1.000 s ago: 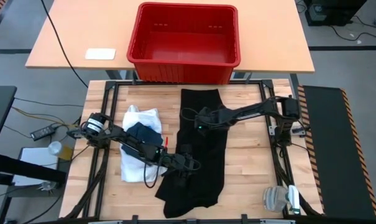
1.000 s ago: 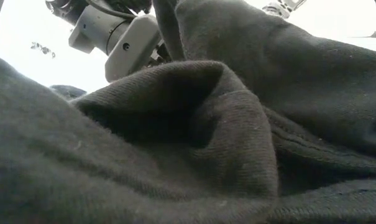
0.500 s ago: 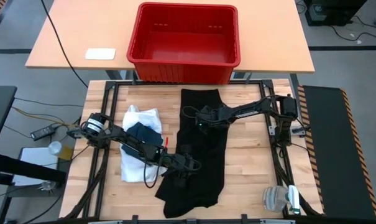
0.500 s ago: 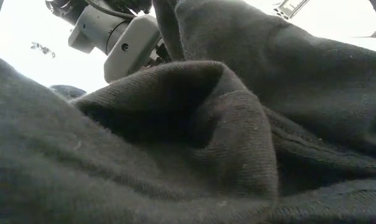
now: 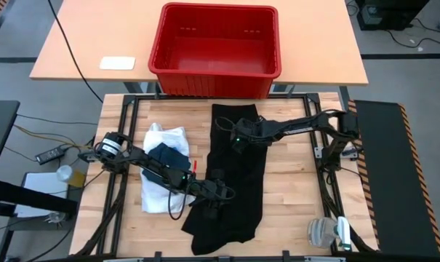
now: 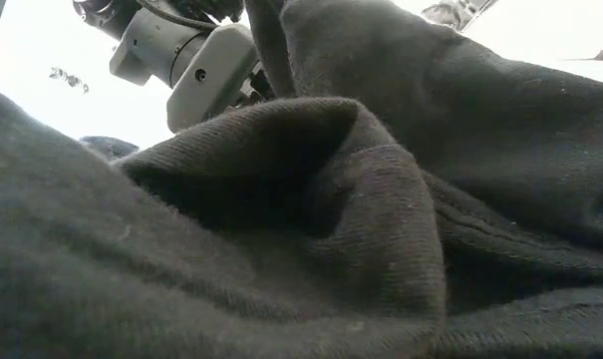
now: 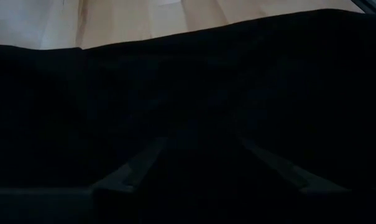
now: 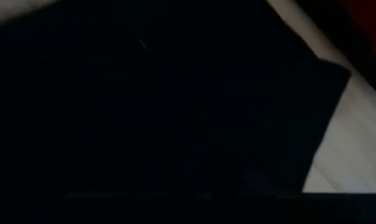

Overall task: Fold laundry
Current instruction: Fold the black shirt

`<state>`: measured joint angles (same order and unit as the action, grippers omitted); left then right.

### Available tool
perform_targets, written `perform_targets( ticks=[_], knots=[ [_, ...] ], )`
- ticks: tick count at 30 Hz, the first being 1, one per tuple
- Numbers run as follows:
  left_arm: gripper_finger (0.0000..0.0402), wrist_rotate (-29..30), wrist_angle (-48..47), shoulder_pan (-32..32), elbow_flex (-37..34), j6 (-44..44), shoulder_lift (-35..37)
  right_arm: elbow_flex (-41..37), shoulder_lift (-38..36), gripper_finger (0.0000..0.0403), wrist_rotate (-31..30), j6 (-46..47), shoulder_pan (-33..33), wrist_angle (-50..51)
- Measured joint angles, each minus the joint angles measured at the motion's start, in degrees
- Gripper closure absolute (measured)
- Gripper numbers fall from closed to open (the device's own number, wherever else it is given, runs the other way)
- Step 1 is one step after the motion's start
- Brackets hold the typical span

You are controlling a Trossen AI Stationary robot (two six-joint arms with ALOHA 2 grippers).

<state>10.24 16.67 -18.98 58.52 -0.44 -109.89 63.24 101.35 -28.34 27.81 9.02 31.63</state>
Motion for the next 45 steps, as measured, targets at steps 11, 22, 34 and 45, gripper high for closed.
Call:
perform_targets(
  ticks=[11, 22, 34, 45],
  knots=[
    [0.0207, 0.0, 0.02, -0.44, 0.0, -0.09, 0.0, -0.3, -1.29, 0.0381, 5.51, -4.7, 2.21, -2.48],
    [0.0207, 0.0, -0.16, -0.55, 0.0, 0.43, 0.02, -10.04, -1.7, 0.0234, 14.27, 1.98, 5.8, -8.44],
    [0.0207, 0.0, -0.15, -0.55, 0.0, 0.5, 0.02, -12.15, -1.7, 0.0311, 10.58, 2.33, 5.57, -10.79],
    [0.0207, 0.0, -0.17, -0.55, 0.0, 0.58, 0.04, -11.79, -2.43, 0.037, 11.74, 1.97, 5.03, -10.57]
  ],
)
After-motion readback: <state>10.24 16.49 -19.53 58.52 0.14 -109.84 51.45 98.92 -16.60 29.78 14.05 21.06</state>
